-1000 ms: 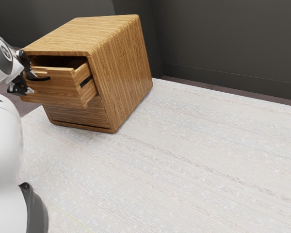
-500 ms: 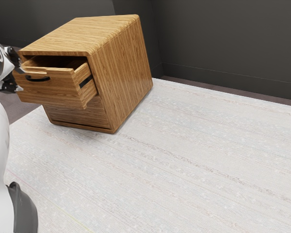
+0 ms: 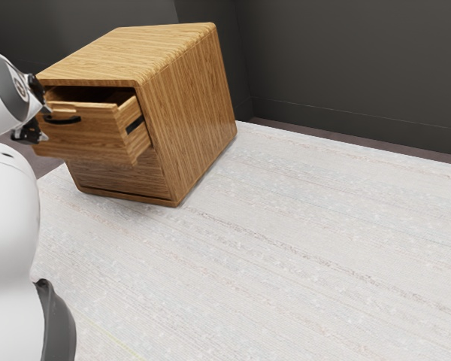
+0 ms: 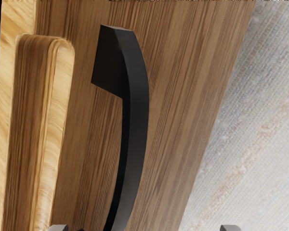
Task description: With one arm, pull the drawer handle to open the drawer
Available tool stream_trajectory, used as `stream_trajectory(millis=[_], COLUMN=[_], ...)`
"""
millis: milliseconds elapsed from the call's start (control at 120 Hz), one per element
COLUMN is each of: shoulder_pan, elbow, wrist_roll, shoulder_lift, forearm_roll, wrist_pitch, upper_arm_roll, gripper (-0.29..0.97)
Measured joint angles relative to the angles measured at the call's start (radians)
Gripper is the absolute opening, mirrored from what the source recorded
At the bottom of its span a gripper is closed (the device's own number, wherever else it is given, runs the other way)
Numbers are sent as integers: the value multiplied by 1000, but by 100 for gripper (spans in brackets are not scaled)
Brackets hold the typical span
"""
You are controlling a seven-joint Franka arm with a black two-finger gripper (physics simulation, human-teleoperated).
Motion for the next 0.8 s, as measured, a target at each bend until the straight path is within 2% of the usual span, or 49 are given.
stream_trajectory(millis=[192,275,450,633,733,800], shoulder_pan=[3,14,15,-23,-51,-63], elbow=[-7,-8,-14,-38,-62,-77], wrist_roll=[-5,-5,-6,-8,-10,-10], shoulder_lift=[-2,-6,-14,-14,-12,-11], forearm_roll=[2,2,2,10,14,15], wrist_pitch=[4,7,11,9,7,7], upper_arm_roll=[-8,-27,-33,6,33,45], gripper=[37,41,30,16,16,24])
